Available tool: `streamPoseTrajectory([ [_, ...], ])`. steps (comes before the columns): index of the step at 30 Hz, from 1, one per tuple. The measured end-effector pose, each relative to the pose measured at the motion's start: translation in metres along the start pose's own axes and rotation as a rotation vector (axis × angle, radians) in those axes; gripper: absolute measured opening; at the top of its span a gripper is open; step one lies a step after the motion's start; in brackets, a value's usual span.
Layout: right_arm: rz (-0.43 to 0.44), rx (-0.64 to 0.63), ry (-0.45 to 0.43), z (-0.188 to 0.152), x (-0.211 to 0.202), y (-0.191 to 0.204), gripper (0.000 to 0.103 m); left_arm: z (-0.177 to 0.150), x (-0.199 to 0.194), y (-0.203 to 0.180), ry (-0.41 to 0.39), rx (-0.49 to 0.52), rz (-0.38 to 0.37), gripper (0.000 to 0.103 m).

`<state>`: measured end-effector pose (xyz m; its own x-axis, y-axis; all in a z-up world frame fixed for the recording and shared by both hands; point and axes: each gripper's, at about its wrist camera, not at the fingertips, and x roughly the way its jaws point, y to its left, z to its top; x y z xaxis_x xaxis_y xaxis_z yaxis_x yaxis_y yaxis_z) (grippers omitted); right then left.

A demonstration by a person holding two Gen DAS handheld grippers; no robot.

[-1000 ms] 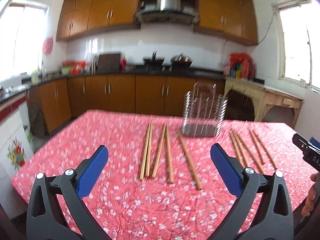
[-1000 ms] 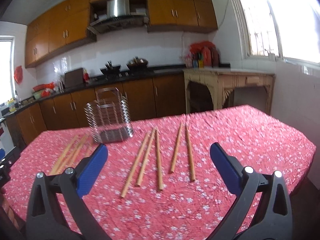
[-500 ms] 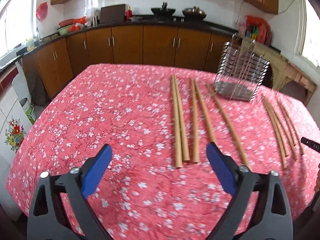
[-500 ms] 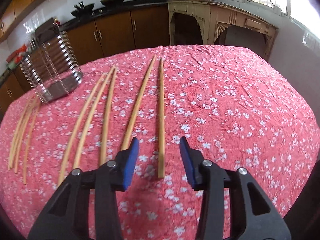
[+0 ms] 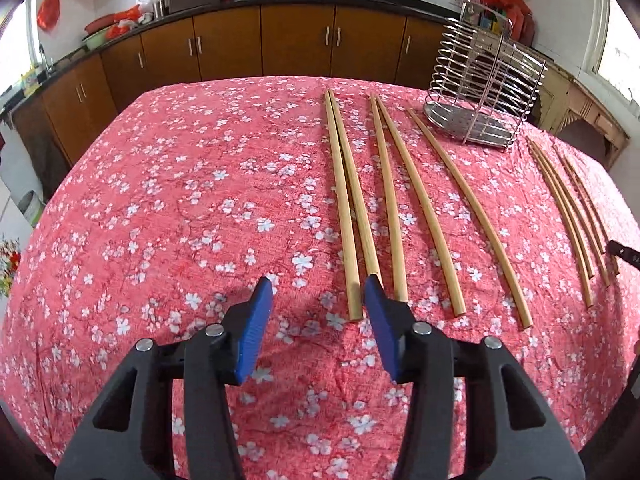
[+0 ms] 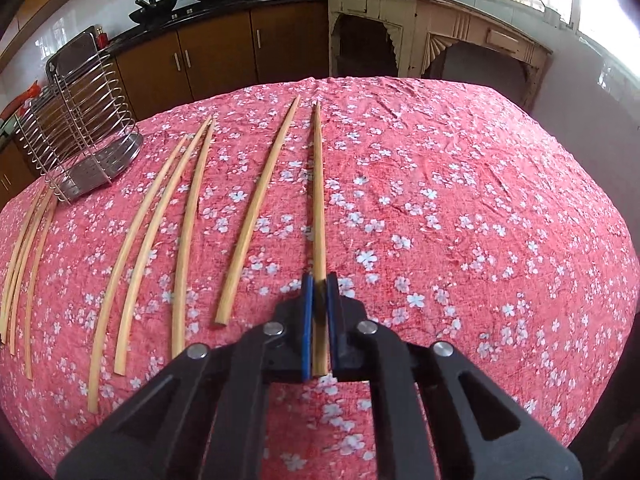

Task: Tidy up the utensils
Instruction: 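Close the right gripper on a wooden chopstick while the left gripper grasps another chopstick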

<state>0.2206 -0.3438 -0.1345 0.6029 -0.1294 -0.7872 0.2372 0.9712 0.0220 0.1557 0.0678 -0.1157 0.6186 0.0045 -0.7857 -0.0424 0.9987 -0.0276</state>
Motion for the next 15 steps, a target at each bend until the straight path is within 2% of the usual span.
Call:
streamPoseTrajectory([
  [4,-0.005,-0.006,-0.004,-0.001,0.0,0.004,0.008,0.009,0.007,-0.002,0.011,0.01,0.017,0.044],
  [7,-0.009,-0.014,-0.006,0.001,0.001,0.006,0.008,0.019,0.017,-0.01,0.01,0.054,0.055,0.042],
  [9,-0.014,-0.017,-0.006,0.003,0.003,0.006,0.008,0.026,0.021,-0.01,0.009,0.063,0.062,0.031],
  [10,-0.02,-0.012,-0.005,0.006,0.004,0.004,0.008,0.029,0.024,-0.009,0.008,0.064,0.074,0.018],
  [11,-0.028,-0.004,-0.004,0.008,0.006,0.001,0.008,0.033,0.027,-0.007,0.009,0.063,0.093,0.013],
  [15,-0.06,0.029,-0.006,0.015,0.01,-0.014,0.008,0.046,0.036,0.014,0.009,0.046,0.159,0.01],
])
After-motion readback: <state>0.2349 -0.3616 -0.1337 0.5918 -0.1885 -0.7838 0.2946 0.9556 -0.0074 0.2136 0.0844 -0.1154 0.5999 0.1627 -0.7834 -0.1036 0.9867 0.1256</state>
